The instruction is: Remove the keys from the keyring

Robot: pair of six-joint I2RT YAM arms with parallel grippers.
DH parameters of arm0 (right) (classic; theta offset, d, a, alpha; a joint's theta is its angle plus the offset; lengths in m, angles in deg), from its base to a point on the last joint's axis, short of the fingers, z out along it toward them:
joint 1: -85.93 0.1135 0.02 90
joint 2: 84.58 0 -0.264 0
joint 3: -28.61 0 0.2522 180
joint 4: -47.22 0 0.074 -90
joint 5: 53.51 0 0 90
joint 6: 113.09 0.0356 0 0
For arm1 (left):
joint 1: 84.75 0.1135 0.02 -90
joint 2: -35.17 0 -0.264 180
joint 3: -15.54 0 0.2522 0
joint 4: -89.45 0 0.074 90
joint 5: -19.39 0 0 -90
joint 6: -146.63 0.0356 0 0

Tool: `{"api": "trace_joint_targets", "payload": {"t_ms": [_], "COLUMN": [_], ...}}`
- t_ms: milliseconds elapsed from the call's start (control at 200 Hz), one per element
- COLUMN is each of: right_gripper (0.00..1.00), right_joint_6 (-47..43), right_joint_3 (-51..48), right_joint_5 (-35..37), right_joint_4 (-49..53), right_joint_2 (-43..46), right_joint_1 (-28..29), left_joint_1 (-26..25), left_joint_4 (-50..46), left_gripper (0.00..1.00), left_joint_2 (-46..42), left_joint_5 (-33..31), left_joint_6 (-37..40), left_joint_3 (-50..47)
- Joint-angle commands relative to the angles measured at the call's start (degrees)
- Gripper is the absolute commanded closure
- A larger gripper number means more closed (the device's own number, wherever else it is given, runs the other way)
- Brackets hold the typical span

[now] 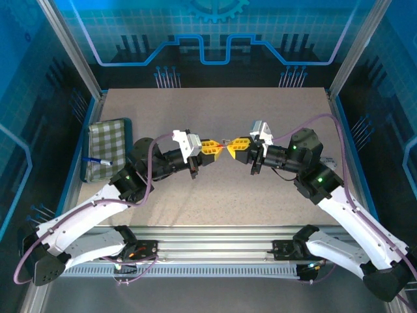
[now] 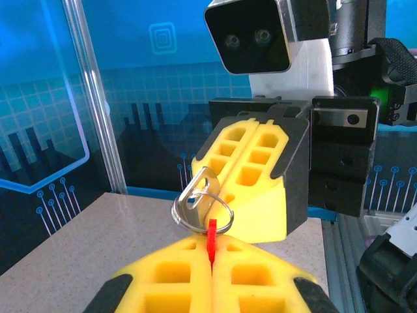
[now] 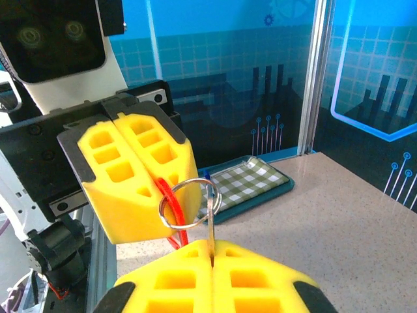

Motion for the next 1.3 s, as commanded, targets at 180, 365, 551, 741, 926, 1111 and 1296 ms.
{"api": "trace_joint_targets", "payload": {"t_ms": [180, 365, 551, 741, 926, 1111, 1296], "right_gripper": [1.0, 1.0, 1.0, 1.0, 1.0, 1.0, 1.0], "right_joint_6": [-6.24, -11.68, -18.91, -25.65, -30.99, -35.73, -33.17], "right_joint_3": [-0.62, -0.41, 1.08, 1.45, 1.51, 1.96, 2.3], "right_joint_5": [6.14, 12.51, 18.6, 26.17, 34.98, 42.18, 44.32], "right_joint_4": [2.54, 3.02, 6.62, 7.65, 5.56, 3.43, 1.75], "right_joint_2": [2.56, 4.41, 4.25, 3.65, 3.69, 2.38, 2.59], "right_joint_1": [0.75, 3.06, 7.98, 14.1, 20.64, 26.24, 26.34], "left_joint_1": [2.4, 4.47, 5.07, 5.47, 5.45, 5.43, 5.43], "left_joint_4": [-3.26, -4.42, -5.63, -7.02, -9.26, -10.34, -11.05], "left_gripper": [1.0, 1.0, 1.0, 1.0, 1.0, 1.0, 1.0], "left_joint_2": [-0.07, -0.17, 0.49, 1.23, 1.37, 1.5, 1.22], "left_joint_5": [4.39, 7.25, 8.46, 9.13, 8.66, 8.42, 6.11], "left_joint_6": [-4.94, -9.37, -12.11, -13.4, -13.29, -13.2, -13.18], "left_joint_3": [4.75, 4.92, 6.12, 7.22, 7.9, 8.26, 7.85]}}
